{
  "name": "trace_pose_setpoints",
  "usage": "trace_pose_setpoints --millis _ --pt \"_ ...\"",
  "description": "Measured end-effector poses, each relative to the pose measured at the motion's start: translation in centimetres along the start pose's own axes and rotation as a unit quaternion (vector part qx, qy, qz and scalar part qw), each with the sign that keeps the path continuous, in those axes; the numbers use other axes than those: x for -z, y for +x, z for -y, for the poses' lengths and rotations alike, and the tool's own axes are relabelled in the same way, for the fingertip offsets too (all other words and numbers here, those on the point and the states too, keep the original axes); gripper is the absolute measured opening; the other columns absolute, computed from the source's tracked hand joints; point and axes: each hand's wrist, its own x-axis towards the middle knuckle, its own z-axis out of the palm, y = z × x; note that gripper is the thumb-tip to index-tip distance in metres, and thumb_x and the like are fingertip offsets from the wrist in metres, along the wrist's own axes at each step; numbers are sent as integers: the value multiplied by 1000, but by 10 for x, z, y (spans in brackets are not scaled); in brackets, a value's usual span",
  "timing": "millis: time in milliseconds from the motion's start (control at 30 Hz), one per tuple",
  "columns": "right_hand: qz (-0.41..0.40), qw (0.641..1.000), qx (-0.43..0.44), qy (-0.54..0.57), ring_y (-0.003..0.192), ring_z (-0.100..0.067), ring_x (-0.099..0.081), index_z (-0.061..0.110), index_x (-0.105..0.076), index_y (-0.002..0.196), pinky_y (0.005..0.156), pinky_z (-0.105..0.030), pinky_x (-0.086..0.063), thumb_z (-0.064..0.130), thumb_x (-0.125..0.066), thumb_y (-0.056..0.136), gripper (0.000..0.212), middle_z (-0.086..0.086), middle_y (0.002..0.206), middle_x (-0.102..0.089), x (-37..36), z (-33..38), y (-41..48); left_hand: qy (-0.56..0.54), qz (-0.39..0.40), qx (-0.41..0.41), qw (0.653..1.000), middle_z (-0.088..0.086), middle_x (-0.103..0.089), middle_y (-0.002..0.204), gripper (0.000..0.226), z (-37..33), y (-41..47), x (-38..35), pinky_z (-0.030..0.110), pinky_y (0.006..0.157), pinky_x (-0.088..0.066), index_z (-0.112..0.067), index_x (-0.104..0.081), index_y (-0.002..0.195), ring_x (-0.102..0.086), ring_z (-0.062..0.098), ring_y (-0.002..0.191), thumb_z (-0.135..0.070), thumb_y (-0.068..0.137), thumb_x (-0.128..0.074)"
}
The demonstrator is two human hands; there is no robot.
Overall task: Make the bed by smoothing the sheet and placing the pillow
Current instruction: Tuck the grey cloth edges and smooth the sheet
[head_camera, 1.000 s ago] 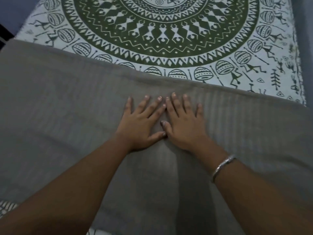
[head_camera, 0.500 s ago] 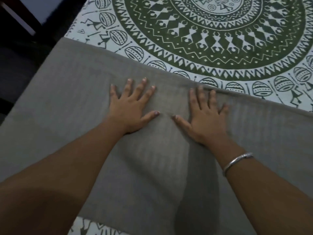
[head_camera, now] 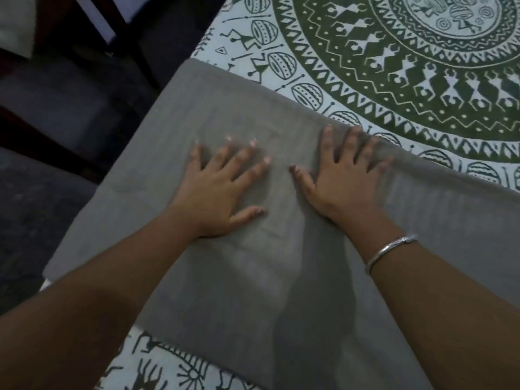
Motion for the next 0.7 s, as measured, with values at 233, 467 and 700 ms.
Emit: trace_pose_setpoints --millis 233,467,700 --pt "-13 978 209 -22 146 -37 -6 22 -7 153 110 -65 -3 69 -16 83 85 -10 161 -5 -21 83 -21 -26 1 167 986 1 -14 159 89 46 -42 -1 71 103 -11 -27 -18 150 -16 38 143 -78 78 -21" --pt "-12 984 175 -6 144 -45 0 18 -7 153 110 -66 2 71 -14 81 90 -25 157 -3 -17 131 -39 -51 17 217 975 -5 -10 159 84 62 -99 -3 72 101 -17 -36 -14 150 -14 36 144 -78 78 -18" --pt "-4 927 376 -14 145 -40 -9 30 -21 152 112 -60 -2 74 -18 82 82 -10 160 -12 -24 161 -66 -56 14 179 982 -1 -22 157 73 63 -141 -3 69 99 -28 -28 -24 149 -26 35 141 -64 85 -24"
